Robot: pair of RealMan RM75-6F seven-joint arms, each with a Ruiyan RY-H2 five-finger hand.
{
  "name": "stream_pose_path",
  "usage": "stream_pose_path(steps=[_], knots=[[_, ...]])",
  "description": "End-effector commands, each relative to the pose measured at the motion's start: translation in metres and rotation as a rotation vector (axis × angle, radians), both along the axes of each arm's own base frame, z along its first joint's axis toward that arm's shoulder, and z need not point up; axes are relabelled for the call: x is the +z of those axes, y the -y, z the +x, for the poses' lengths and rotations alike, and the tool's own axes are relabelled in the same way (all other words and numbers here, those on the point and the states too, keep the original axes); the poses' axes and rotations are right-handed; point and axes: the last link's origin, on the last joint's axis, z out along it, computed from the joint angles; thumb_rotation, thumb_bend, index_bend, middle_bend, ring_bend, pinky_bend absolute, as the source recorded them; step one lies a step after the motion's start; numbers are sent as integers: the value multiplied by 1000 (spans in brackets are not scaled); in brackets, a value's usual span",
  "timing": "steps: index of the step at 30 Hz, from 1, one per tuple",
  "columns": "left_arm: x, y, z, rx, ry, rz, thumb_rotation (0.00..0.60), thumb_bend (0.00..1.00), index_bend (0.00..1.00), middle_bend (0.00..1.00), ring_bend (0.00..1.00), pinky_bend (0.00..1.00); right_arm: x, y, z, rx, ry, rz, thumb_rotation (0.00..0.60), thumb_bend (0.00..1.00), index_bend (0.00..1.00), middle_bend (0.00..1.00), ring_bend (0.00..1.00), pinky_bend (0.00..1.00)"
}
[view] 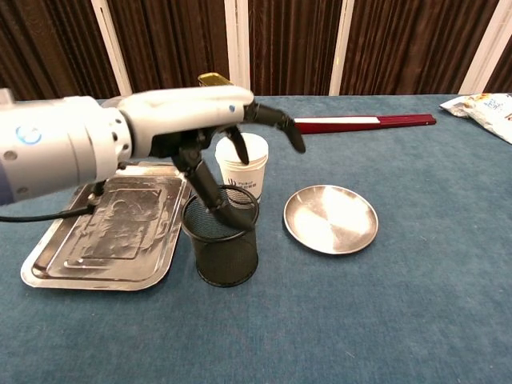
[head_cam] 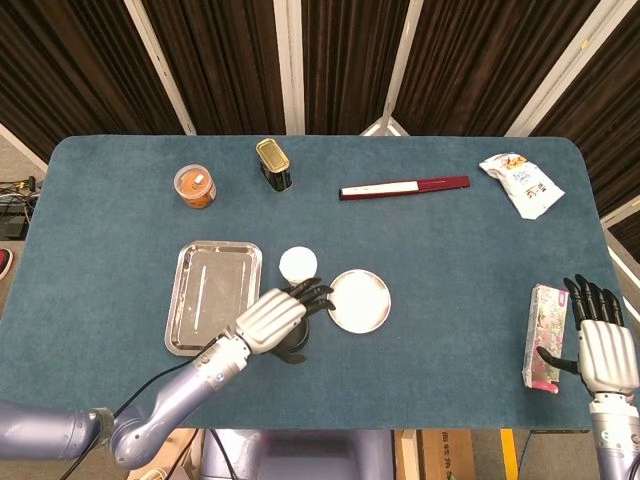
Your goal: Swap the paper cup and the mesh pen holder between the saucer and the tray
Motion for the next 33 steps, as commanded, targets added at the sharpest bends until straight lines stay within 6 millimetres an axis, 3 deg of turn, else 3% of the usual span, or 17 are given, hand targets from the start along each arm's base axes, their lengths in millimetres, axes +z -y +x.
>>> stream_pose_path(steps=[1, 10, 19, 27, 33], knots=[[2, -10, 10, -18, 22, 65, 600, 0, 226, 101, 50, 249, 0, 1, -1, -3, 0, -3, 600, 0, 3, 12, 7, 0], [1, -29, 24, -15, 68, 112, 600, 0, 212, 0, 0, 0, -2, 3, -4, -16, 3, 4, 600, 0, 9, 12, 7, 0], [-7, -53, 23, 31, -24, 165, 600, 0, 196, 0, 0, 0, -5, 5, -6, -29, -6, 11, 600, 0, 13, 12, 7, 0], [-26, -76, 5, 98, -76, 185, 600, 0, 191, 0, 0, 5, -9, 6, -9, -47, -16, 21, 600, 0, 17, 12, 7, 0], [-36, -81, -4, 110, -83, 192, 600, 11, 189, 6, 0, 18, -8, 6, -9, -46, -16, 13, 600, 0, 20, 12, 6, 0]])
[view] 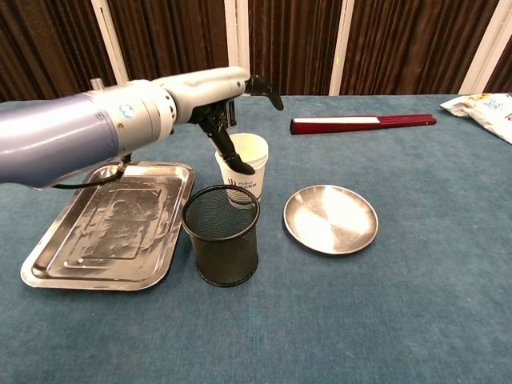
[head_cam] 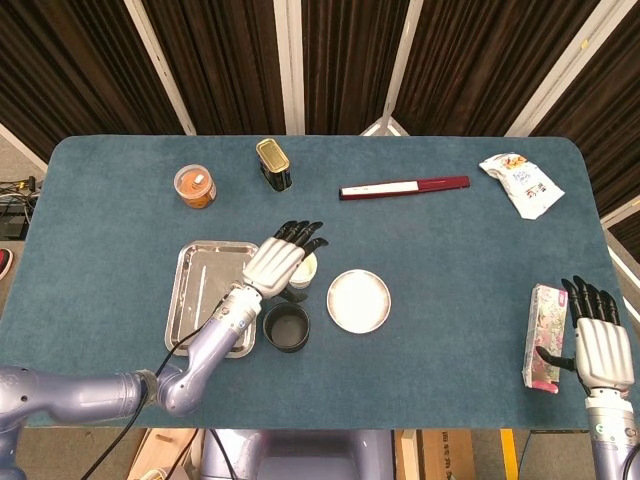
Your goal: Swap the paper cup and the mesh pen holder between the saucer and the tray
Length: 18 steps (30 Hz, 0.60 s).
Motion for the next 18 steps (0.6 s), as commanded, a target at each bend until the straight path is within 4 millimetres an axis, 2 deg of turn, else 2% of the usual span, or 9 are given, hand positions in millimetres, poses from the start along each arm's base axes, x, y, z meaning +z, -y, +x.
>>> stream_pose_path(steps=[1, 3, 12, 18], knots=[[-8, 0, -3, 3, -4, -13, 600, 13, 189, 9, 0, 21, 0, 0, 0, -2, 2, -1, 600, 0, 20, 12, 7, 0], [-10, 0, -5, 4, -13, -14, 600, 22, 189, 13, 0, 22, 0, 0, 0, -3, 3, -1, 600, 0, 21, 12, 7, 0], [-18, 1, -12, 0, -73, -5, 600, 186, 226, 31, 1, 64, -1, -1, 3, 8, -2, -14, 600, 0, 34, 12, 10, 0], [-21, 2, -14, -4, -85, 13, 600, 288, 270, 97, 71, 134, 0, -1, 3, 10, 6, -27, 600, 0, 35, 12, 15, 0]])
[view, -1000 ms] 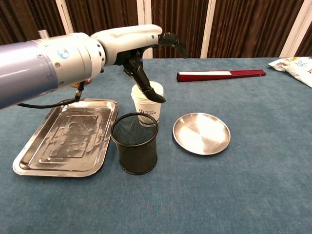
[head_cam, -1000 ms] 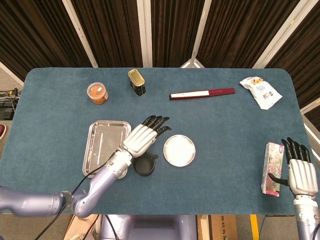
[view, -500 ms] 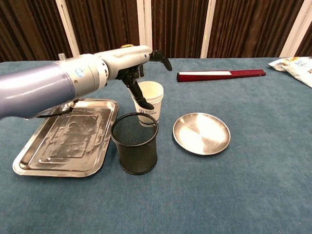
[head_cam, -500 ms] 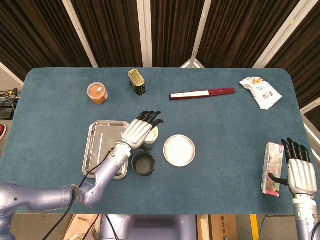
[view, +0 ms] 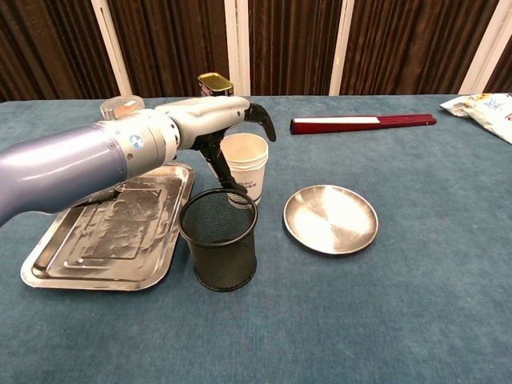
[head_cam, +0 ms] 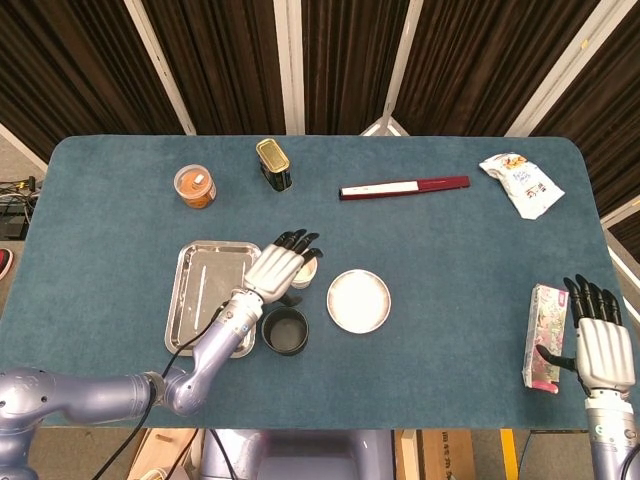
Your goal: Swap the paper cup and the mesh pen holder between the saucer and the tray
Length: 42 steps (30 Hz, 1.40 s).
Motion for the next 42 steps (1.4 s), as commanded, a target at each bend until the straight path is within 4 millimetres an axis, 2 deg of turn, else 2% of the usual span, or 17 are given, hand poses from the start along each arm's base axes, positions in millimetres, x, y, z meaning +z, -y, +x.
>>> stream_pose_path(steps=[1, 11, 16, 19, 23, 29, 32, 37, 39, 42], knots=[[-1, 0, -2, -2, -9, 6, 600, 303, 279, 113, 86, 147, 0, 0, 0, 1, 4, -4, 600, 0, 35, 11, 16, 0], [-3, -2, -5, -6, -27, 26, 600, 348, 350, 233, 194, 256, 0, 0, 0, 5, 16, -6, 600, 0, 37, 12, 22, 0], [0, -3, -5, -11, -12, 47, 600, 435, 405, 320, 272, 335, -1, 0, 1, 8, 19, -8, 600, 0, 38, 12, 23, 0], [6, -4, -3, -19, 18, 74, 600, 479, 424, 350, 295, 358, -1, 0, 1, 10, 22, -7, 600, 0, 39, 13, 24, 0], [17, -5, -3, -34, 35, 105, 600, 487, 428, 357, 301, 360, -2, 0, 1, 12, 30, -3, 600, 0, 41, 13, 23, 0], [47, -3, -7, -34, 74, 134, 600, 486, 429, 357, 301, 361, -3, 0, 2, 15, 34, 2, 600, 0, 41, 13, 23, 0], [70, 1, -15, -32, 94, 158, 600, 486, 440, 357, 301, 368, -5, 0, 3, 17, 36, 7, 600, 0, 41, 13, 24, 0], [109, 7, -47, 17, 99, 175, 600, 486, 444, 357, 302, 370, -6, 0, 4, 19, 36, 12, 600, 0, 41, 13, 24, 0], [118, 7, -67, 45, 66, 174, 600, 486, 444, 357, 302, 366, -6, -1, 5, 22, 38, 12, 600, 0, 42, 13, 23, 0], [119, 8, -89, 88, 31, 138, 600, 485, 438, 360, 301, 358, -7, -1, 6, 23, 35, 15, 600, 0, 42, 13, 24, 0]])
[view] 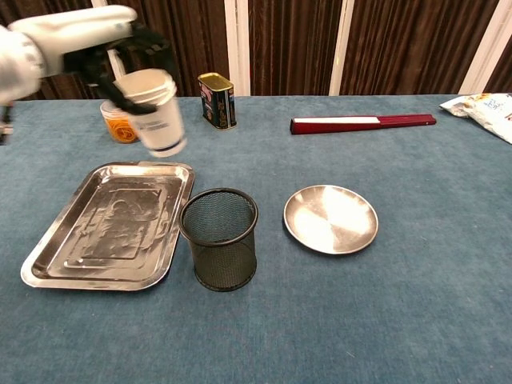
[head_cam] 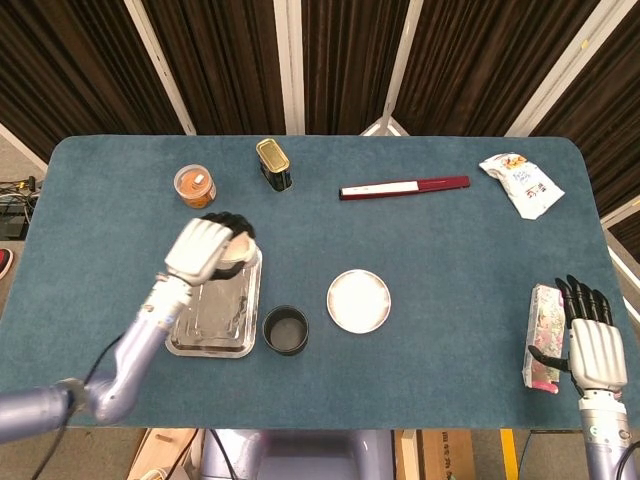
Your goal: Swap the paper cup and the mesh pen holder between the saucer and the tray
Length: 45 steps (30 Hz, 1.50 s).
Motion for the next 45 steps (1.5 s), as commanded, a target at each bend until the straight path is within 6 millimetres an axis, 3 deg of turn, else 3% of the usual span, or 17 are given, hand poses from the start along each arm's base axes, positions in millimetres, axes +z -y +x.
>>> stream_pose_path(steps=[1, 6, 14, 23, 34, 40, 43, 45], knots=[[1, 5, -30, 61, -26, -57, 600, 485, 437, 361, 301, 357, -1, 0, 1, 1, -3, 2, 600, 0, 43, 13, 24, 0], [-14, 1, -46, 103, 9, -109, 600, 485, 437, 369, 301, 358, -2, 0, 1, -1, -9, 2, 600, 0, 46, 13, 23, 0], [-29, -2, -55, 95, 3, -127, 600, 482, 434, 366, 298, 354, 0, 1, -1, -5, -7, -3, 600, 0, 55, 13, 24, 0], [-36, 1, -56, 114, -85, -151, 600, 406, 352, 265, 209, 310, 0, -1, 0, 0, -23, 4, 600, 0, 58, 13, 23, 0], [-32, 9, -42, 117, -166, -173, 600, 122, 258, 50, 16, 153, 0, -1, 2, 6, -13, 8, 600, 0, 58, 13, 23, 0], [-11, 19, -28, 103, -93, -150, 600, 100, 220, 0, 0, 110, 2, -2, 1, 2, -16, -2, 600, 0, 58, 13, 24, 0], [15, 38, -21, 83, 42, -78, 600, 100, 212, 0, 0, 110, 1, -2, 1, 4, -23, 4, 600, 0, 57, 13, 24, 0], [33, 60, -27, 64, 105, -12, 600, 100, 212, 0, 0, 110, 0, -1, 1, 6, -27, 14, 600, 0, 57, 13, 23, 0]])
